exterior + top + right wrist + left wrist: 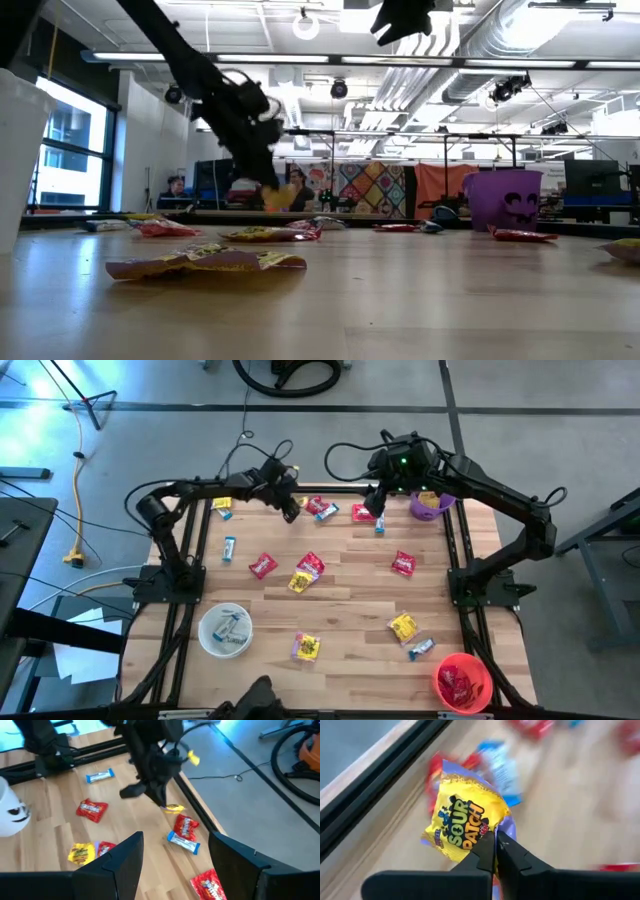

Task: Sort candy
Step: Put the yellow candy into the purple bin

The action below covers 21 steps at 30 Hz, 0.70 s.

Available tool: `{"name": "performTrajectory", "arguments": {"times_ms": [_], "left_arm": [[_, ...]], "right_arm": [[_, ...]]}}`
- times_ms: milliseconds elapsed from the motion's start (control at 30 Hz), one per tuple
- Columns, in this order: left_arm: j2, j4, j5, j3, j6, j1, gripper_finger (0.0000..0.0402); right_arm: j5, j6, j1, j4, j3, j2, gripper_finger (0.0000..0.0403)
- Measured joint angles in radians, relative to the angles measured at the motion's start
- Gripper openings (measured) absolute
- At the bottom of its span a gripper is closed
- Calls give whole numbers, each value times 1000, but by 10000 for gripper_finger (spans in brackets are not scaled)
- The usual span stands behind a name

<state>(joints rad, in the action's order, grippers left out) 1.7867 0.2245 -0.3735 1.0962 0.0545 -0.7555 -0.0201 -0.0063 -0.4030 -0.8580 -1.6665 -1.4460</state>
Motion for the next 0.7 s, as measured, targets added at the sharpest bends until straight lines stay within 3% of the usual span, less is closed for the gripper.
{"name": "performTrajectory", "arguments": {"times_ms": [167, 300, 367, 500, 700], "left_arm": [[-93, -61, -324, 0, -93, 1, 0], [-143, -243, -627, 2, -246, 25, 0], [-157, -350, -730, 2, -335, 47, 0], [-166, -548, -856, 2, -515, 93, 0], [-166, -666, -880, 2, -627, 148, 0]], "right_arm": [[108, -1, 2, 3, 0, -4, 220], [200, 6, 14, 9, 0, -36, 220], [224, 0, 22, 11, 0, -55, 220], [227, -31, 47, 66, 0, -90, 220], [230, -99, 83, 135, 0, -95, 220]]}}
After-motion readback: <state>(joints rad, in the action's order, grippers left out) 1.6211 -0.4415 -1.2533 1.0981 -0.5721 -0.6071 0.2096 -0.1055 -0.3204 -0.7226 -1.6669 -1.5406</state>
